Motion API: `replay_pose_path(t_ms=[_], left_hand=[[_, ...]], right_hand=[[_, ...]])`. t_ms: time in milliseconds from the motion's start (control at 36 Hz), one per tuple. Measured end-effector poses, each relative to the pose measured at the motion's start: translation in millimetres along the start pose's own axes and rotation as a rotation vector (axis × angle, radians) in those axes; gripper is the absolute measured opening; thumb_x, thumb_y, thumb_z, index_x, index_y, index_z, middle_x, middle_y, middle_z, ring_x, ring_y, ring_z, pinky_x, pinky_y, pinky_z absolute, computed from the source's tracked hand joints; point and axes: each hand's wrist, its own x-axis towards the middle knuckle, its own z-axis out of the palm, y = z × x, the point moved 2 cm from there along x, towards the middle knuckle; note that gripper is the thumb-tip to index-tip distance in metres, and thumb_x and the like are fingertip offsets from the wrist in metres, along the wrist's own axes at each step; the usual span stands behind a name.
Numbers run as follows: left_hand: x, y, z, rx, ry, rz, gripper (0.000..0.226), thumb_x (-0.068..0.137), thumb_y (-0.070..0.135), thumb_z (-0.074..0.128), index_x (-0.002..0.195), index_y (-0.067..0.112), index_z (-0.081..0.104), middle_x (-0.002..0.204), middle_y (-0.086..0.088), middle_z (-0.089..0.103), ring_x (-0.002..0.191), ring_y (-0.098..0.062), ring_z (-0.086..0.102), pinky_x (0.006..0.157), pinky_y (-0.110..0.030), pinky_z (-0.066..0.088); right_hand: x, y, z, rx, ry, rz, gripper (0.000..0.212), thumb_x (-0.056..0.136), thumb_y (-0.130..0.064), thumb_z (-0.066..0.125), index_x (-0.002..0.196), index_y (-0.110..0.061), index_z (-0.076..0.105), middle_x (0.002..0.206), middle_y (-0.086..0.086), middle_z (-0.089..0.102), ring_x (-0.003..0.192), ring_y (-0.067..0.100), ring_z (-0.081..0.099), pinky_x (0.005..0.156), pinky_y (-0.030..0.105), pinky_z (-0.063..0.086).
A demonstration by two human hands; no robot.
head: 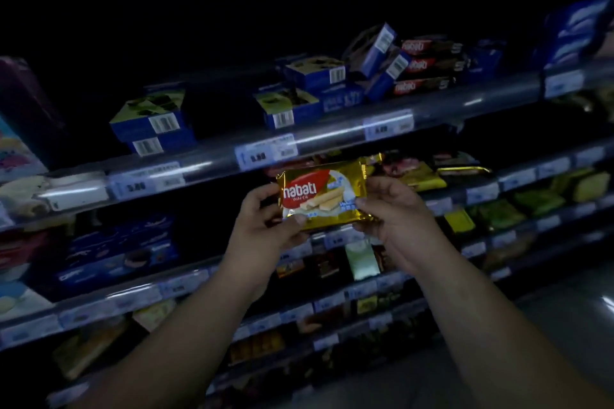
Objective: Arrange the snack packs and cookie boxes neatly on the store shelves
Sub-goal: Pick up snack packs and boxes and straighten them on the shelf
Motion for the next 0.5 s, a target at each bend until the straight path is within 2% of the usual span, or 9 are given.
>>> replay_pose_path(t_ms=[83, 167, 250, 306, 361, 417, 472, 500], left_hand=[[9.3, -25.3, -1.0, -0.078, 0.034, -0.115, 0.048, 0.084, 0.003, 0.072, 0.124, 0.017, 0.050, 0.121, -0.008, 0.063, 0.103, -0.026, 0.068, 0.076, -0.037, 0.059], [23.8, -48.2, -6.5, -0.130, 0.074, -0.196, 0.042, 0.084, 0.003, 0.072, 0.118, 0.016, 0.051, 0.120, -0.011, 0.064, 0.098, -0.025, 0.070, 0.075, -0.036, 0.059], [41.0, -66.5, -15.1, -0.027, 0.148, -0.196, 0.043, 0.086, 0.004, 0.070, 0.122, 0.015, 0.049, 0.115, -0.006, 0.063, 0.083, -0.017, 0.073, 0.067, -0.028, 0.059], [50.2, -75.8, -19.1, 0.109, 0.162, -0.156, 0.049, 0.087, 0.006, 0.071, 0.130, 0.011, 0.048, 0.116, -0.003, 0.060, 0.088, -0.015, 0.069, 0.065, -0.024, 0.058], [65.6, -86.9, -27.2, 0.280, 0.168, -0.118, 0.055, 0.086, 0.012, 0.073, 0.135, 0.011, 0.049, 0.122, -0.004, 0.058, 0.099, -0.018, 0.065, 0.071, -0.028, 0.058], [78.7, -89.7, -35.1, 0.417, 0.174, -0.088, 0.056, 0.083, 0.017, 0.077, 0.134, 0.015, 0.053, 0.122, -0.003, 0.061, 0.108, -0.022, 0.063, 0.087, -0.038, 0.056], [89.8, -89.8, -42.9, 0.497, 0.174, -0.023, 0.055, 0.079, 0.021, 0.079, 0.129, 0.021, 0.057, 0.119, 0.002, 0.067, 0.110, -0.019, 0.064, 0.096, -0.045, 0.052], [94.3, -89.2, -45.5, 0.561, 0.169, 0.034, 0.056, 0.077, 0.024, 0.079, 0.129, 0.026, 0.057, 0.120, 0.007, 0.067, 0.111, -0.014, 0.063, 0.099, -0.043, 0.051]], right_hand=[[2.8, 24.4, -11.0, -0.013, 0.062, 0.071, 0.031, 0.086, 0.003, 0.068, 0.112, -0.014, 0.061, 0.107, 0.008, 0.071, 0.094, 0.025, 0.070, 0.069, 0.033, 0.056], [13.0, 46.1, -13.4, -0.116, 0.068, 0.118, 0.040, 0.086, 0.006, 0.067, 0.120, -0.013, 0.056, 0.116, 0.010, 0.067, 0.102, 0.027, 0.068, 0.078, 0.037, 0.057], [32.9, 64.4, -10.5, -0.275, 0.024, 0.130, 0.043, 0.085, 0.003, 0.070, 0.120, -0.017, 0.054, 0.119, 0.008, 0.066, 0.102, 0.023, 0.066, 0.086, 0.041, 0.057], [45.8, 74.7, -9.8, -0.413, 0.022, 0.128, 0.054, 0.082, -0.002, 0.075, 0.127, -0.019, 0.051, 0.124, 0.008, 0.062, 0.107, 0.024, 0.064, 0.090, 0.046, 0.055], [65.0, 85.0, -6.3, -0.519, 0.000, 0.116, 0.062, 0.078, -0.004, 0.079, 0.129, -0.022, 0.049, 0.127, 0.009, 0.058, 0.114, 0.027, 0.060, 0.093, 0.051, 0.053], [83.9, 90.9, -0.8, -0.572, -0.041, 0.081, 0.061, 0.077, -0.004, 0.080, 0.122, -0.030, 0.049, 0.127, 0.008, 0.059, 0.115, 0.027, 0.059, 0.092, 0.052, 0.053], [100.9, 93.6, 7.1, -0.640, -0.101, 0.036, 0.061, 0.078, -0.007, 0.079, 0.125, -0.032, 0.049, 0.126, 0.002, 0.061, 0.115, 0.024, 0.059, 0.092, 0.050, 0.053], [108.4, 94.2, 10.9, -0.680, -0.134, 0.013, 0.062, 0.080, -0.008, 0.078, 0.130, -0.030, 0.049, 0.126, -0.001, 0.061, 0.115, 0.022, 0.059, 0.094, 0.048, 0.052]])
